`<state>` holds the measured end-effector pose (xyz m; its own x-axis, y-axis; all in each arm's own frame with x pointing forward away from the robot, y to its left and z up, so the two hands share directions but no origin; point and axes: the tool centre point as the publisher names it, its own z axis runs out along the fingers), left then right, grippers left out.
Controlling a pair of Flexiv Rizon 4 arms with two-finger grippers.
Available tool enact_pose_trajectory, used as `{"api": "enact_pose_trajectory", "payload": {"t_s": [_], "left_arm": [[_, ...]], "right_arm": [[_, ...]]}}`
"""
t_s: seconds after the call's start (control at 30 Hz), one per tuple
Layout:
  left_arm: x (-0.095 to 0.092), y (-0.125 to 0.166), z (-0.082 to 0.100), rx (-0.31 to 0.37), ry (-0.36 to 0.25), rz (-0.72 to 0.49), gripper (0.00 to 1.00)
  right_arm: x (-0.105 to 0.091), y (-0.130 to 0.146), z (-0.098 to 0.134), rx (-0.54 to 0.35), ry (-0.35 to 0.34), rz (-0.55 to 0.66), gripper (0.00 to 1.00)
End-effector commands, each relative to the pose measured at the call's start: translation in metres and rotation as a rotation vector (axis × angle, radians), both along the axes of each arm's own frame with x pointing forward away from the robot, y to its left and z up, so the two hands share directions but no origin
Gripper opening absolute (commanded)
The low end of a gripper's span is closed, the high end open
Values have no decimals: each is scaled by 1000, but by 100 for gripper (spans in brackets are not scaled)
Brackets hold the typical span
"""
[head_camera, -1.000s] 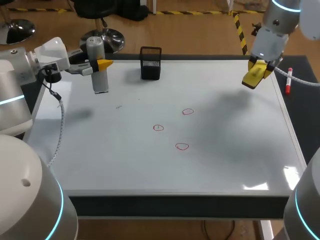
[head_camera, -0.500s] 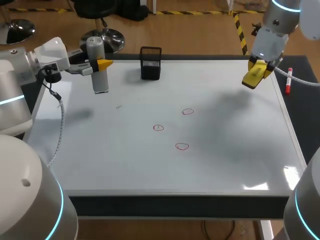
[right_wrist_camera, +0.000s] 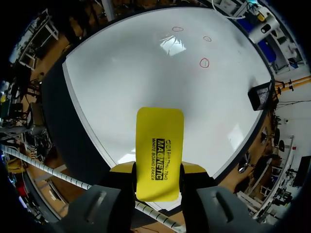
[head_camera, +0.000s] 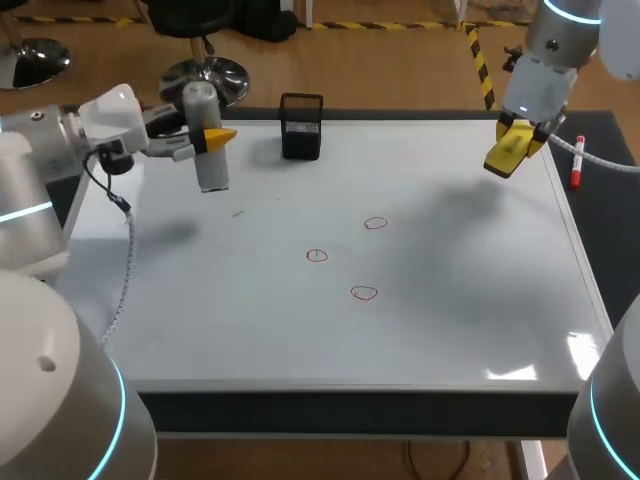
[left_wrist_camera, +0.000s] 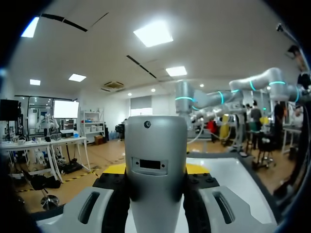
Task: Pick up the inspection probe, press it on each red-marked spot on the whiteboard one by one, put down the probe, pick up the eraser, and wipe off all the red marks.
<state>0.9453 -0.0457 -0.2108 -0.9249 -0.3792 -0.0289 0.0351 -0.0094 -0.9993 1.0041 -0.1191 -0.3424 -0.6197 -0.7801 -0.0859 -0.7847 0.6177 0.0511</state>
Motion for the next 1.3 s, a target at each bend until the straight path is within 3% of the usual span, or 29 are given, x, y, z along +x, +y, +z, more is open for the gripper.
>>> {"api": "enact_pose_trajectory", "payload": {"t_s": [0.03,0.3,0.7,1.03,1.3], "left_arm": [[-10,-7,-2,-11,-16,-3,0],[-27,-38,-9,-57,-30,-56,0],[-50,-101,-21,-73,6,-137,0],[-63,-133,-26,-86,12,-183,0],[-69,-149,-39,-106,25,-224,0]], "right_arm": [[0,-1,1,-3,0,2,0],[0,-1,1,-3,0,2,0],[0,-1,1,-3,0,2,0],[0,-1,1,-3,0,2,0],[0,-1,1,-3,0,2,0]]}}
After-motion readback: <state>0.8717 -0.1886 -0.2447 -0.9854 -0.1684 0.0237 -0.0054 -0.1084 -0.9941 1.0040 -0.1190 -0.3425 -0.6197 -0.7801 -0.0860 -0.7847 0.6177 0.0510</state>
